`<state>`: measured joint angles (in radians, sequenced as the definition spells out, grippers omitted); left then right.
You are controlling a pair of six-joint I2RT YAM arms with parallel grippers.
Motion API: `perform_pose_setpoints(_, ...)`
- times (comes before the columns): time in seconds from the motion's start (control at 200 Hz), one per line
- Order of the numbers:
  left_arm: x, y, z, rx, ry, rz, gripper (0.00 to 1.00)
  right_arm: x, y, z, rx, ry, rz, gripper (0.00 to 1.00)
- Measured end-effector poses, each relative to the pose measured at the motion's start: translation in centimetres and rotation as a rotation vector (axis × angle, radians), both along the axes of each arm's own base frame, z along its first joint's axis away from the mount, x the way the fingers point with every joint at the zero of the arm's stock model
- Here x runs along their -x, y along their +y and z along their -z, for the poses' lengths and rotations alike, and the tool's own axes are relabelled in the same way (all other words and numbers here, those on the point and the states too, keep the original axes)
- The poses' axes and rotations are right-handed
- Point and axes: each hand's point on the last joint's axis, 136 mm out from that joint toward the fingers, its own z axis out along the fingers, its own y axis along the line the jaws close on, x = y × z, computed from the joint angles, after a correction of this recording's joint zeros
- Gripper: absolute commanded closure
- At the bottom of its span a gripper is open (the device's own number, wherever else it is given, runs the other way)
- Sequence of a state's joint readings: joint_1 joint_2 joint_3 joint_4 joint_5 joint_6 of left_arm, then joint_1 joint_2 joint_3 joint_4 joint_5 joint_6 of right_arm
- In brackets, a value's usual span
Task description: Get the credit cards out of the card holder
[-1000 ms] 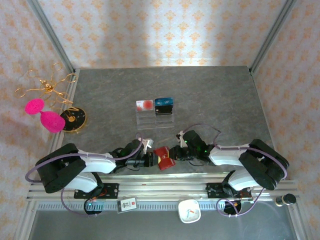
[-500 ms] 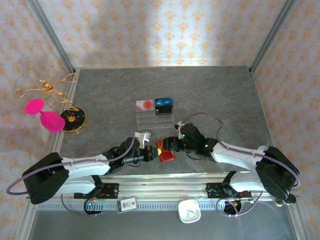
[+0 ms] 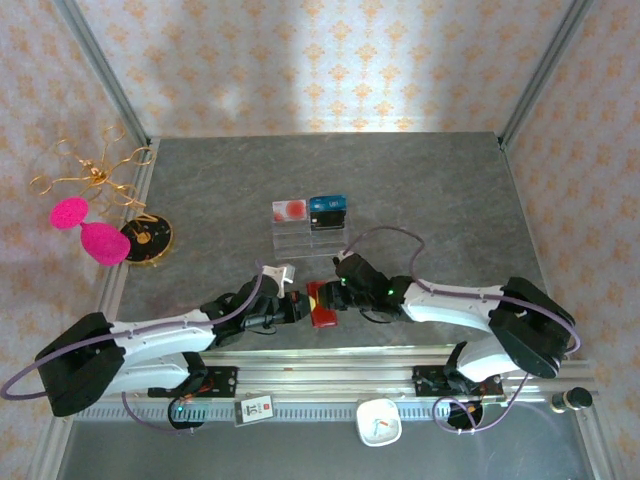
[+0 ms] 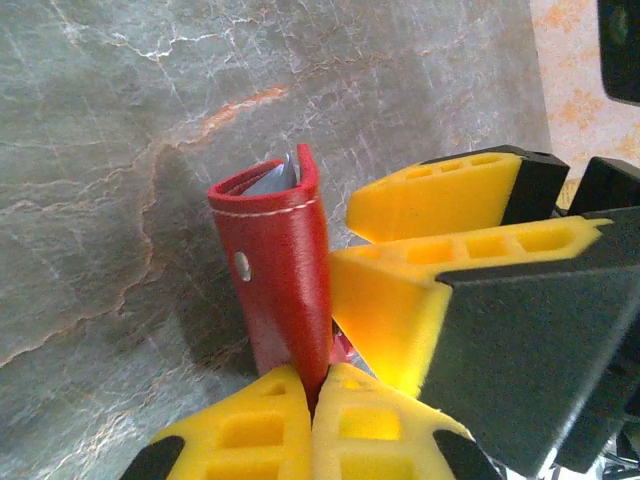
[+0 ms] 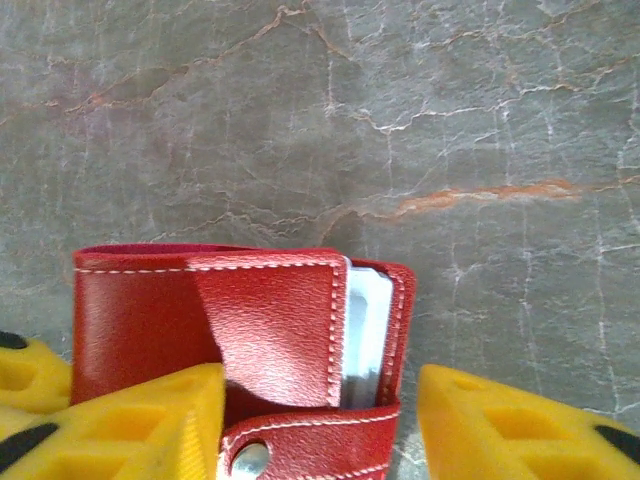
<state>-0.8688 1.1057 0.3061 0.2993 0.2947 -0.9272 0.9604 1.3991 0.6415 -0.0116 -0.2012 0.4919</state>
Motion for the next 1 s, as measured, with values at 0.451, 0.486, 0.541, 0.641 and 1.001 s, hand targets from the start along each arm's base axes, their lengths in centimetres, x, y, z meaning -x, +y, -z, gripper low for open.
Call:
perform_pose_setpoints(0.451,-0.4,-0.1,-0.9,0.021,-0.019,-0.014,1.00,0.3,-1.4,1.7,0.085,0.012,0.010,1.00)
perform_pose_setpoints(0.486,-0.4,-0.1,-0.9,0.022,-0.019,-0.014,1.00,0.3,-1.5,1.8,0.090,0.014,0.011,1.00)
perform_pose_setpoints(0.541,-0.4,-0.1,-0.9,0.022,-0.018,-0.014,1.00,0.4,-1.6,1.9,0.095,0.015,0.013,0.92)
perform_pose_setpoints(0.641,-0.4,-0.1,-0.9,0.023,-0.016,-0.017,1.00,0.5,-1.9,1.0,0.065,0.006,0.030,0.71)
perform_pose_setpoints(1.001,-0.6,-0.1,-1.1,0.030,-0.019,-0.027,1.00,0.3,-0.5,-3.8,-0.114,-0.040,0.045,0.60)
